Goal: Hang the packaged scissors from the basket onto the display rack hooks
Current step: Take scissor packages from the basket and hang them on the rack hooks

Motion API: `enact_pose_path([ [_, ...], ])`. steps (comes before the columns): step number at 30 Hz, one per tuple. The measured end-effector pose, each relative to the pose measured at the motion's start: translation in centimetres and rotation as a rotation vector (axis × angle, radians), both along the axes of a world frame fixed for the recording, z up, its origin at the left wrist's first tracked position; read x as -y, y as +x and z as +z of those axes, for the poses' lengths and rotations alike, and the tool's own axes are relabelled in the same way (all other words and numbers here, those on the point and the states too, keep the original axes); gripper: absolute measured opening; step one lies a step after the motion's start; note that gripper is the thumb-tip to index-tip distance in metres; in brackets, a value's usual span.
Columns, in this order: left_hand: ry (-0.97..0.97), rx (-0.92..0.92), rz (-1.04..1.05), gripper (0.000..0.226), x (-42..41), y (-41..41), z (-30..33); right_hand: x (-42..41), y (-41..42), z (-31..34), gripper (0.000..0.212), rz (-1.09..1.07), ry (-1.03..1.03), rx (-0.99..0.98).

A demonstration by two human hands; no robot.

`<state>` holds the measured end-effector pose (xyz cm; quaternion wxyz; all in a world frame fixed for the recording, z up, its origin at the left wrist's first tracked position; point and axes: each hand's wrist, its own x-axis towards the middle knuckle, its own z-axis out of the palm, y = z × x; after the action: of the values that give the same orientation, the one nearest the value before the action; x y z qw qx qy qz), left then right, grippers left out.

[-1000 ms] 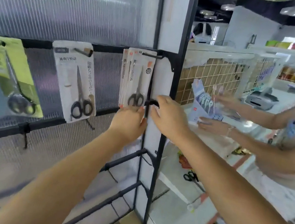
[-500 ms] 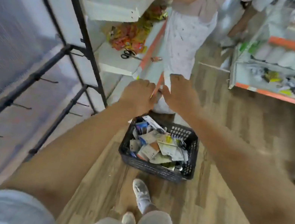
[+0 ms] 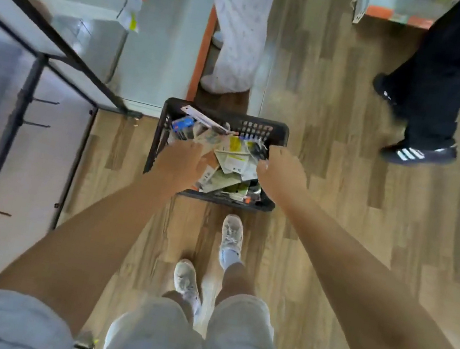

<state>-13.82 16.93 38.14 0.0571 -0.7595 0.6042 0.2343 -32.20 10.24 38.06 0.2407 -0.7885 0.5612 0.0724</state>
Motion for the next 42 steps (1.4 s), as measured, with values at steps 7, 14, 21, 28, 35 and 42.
enact_pose_path([
  [7, 0.235, -0.064, 0.072, 0.026, 0.9, 0.1, -10.0, 2.9, -0.6, -10.6, 0.024, 0.040, 0.167, -0.070],
  [14, 0.470, -0.062, -0.027, 0.035, 1.0, 1.9, -23.9, 2.7, 1.3, -23.5, 0.032, 0.075, 0.331, -0.163],
  [21, 0.488, 0.006, -0.021, 0.036, 4.9, 3.4, -35.2, 3.8, 3.1, -35.7, 0.041, 0.180, 0.389, -0.144],
  [28, 0.482, 0.076, -0.003, 0.075, 6.3, 2.6, -44.7, 3.5, 7.3, -43.8, 0.044, 0.197, 0.408, -0.091],
  [35, 0.373, 0.129, 0.128, 0.075, 6.1, 1.6, -49.1, 2.0, 9.3, -49.3, 0.058, 0.154, 0.206, -0.001],
  [42, 0.398, 0.193, 0.104, 0.069, 7.7, 3.0, -49.8, 3.0, 10.1, -50.7, 0.059, 0.132, 0.033, -0.031],
])
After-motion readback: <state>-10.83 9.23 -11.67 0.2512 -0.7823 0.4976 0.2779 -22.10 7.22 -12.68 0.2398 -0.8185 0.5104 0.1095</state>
